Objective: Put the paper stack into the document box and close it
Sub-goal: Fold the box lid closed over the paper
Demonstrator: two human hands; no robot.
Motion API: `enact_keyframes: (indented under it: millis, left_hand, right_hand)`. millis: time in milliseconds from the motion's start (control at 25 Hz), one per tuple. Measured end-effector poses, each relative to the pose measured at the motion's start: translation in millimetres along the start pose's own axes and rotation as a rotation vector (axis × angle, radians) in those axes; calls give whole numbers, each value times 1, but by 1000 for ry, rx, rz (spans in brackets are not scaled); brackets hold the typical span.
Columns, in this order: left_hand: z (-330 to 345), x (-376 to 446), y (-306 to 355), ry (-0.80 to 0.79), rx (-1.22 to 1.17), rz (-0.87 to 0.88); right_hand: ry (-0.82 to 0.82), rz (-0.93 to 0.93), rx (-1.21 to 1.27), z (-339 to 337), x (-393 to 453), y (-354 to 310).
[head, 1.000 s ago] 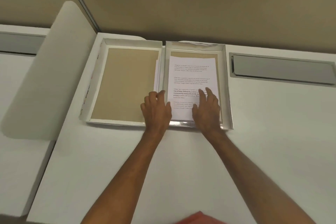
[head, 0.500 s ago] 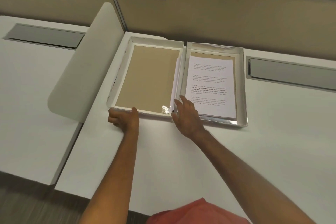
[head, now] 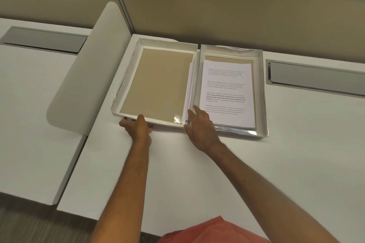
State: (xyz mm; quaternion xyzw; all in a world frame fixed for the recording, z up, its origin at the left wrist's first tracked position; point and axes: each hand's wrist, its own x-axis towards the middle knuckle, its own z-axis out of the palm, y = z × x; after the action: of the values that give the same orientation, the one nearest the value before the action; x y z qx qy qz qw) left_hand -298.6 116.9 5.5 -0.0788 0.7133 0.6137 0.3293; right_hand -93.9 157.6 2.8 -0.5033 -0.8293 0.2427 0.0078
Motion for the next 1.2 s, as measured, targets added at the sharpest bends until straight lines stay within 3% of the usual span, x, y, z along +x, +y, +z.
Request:
enact_keyframes:
  millis: [160, 320, 600, 920, 1080, 1200]
  left_hand:
    - [3, -23, 6, -103, -174, 117]
    - [10, -48, 8, -183, -142, 302]
    - [40, -122, -19, -454, 292, 609]
    - [60, -156, -51, -563, 853, 1012]
    - [70, -162, -65, -586, 1023, 1146]
    - [77, -158, -77, -677, 1144, 1169]
  right_hand:
    - [-16, 31, 17, -4, 0, 8]
    - [-2, 83, 222, -18, -2, 16]
    - [311, 271, 697, -67, -29, 43]
    - [558, 436, 1231, -131, -48, 60]
    - [640, 544, 1340, -141, -55, 84]
    - [596, 625, 1310, -131, -60, 103]
